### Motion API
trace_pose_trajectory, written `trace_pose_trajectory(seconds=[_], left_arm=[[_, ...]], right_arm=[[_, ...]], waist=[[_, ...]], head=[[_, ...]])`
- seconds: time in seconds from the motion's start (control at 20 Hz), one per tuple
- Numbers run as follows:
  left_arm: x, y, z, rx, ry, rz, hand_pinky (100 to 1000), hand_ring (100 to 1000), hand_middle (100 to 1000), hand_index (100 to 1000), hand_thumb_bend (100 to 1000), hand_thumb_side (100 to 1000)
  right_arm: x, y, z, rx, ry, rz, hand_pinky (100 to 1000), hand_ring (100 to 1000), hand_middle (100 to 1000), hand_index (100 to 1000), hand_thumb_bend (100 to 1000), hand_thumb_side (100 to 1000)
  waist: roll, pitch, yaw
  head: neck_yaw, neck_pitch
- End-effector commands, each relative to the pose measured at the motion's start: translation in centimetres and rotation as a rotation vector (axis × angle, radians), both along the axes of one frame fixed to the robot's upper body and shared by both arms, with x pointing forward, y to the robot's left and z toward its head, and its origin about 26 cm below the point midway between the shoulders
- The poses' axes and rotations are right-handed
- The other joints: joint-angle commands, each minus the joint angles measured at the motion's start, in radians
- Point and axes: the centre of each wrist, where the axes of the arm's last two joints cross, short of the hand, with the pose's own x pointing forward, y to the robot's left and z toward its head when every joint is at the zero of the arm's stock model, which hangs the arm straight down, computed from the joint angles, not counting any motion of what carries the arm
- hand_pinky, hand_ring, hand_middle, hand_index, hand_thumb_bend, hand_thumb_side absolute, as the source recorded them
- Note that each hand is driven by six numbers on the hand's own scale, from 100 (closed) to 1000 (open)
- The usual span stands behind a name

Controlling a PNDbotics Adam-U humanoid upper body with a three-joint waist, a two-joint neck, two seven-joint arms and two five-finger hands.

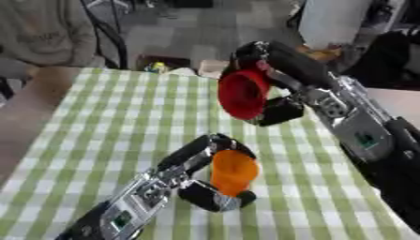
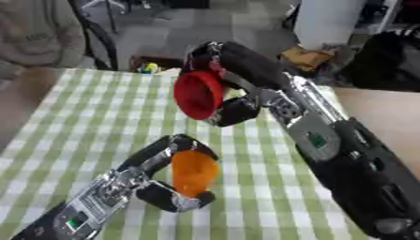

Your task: Pour the contents of one cup into another cup.

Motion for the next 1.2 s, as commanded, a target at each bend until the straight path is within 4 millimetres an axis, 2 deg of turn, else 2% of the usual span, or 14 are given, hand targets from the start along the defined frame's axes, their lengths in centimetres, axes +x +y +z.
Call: trace_pose_trajectory(seconds=[0.05,0.55,0.8,1.2], left_arm=[[0.18,0.68,1.12,-0.023,-0.024,0.012,362,230,124,644,143,238],[0.03,0.91,1.37,-0.033,-0.015,0.009,365,231,124,640,135,243],[0.02,0.92,1.38,-0.028,-0.014,0.006,367,232,125,640,132,247],[0.08,0.92,1.31,-0.021,-0.011,0.001,370,235,127,640,127,252]], right_arm=[[-0.07,-0.69,1.10,-0.015,-0.045,-0.008,579,525,377,499,100,100],[-0.15,-0.79,0.76,-0.041,-0.064,-0.006,581,527,379,498,100,100],[-0.19,-0.64,0.59,-0.060,-0.082,0.000,584,529,380,447,100,100],[-0.35,-0.39,0.63,-0.094,-0.131,0.010,591,533,383,454,100,100]], waist=[[0.002,-0.016,-0.002],[0.002,-0.017,-0.004],[0.002,-0.018,-0.004],[0.002,-0.019,-0.004]], head=[[0.003,-0.001],[0.005,0.000],[0.005,-0.001],[0.007,-0.001]])
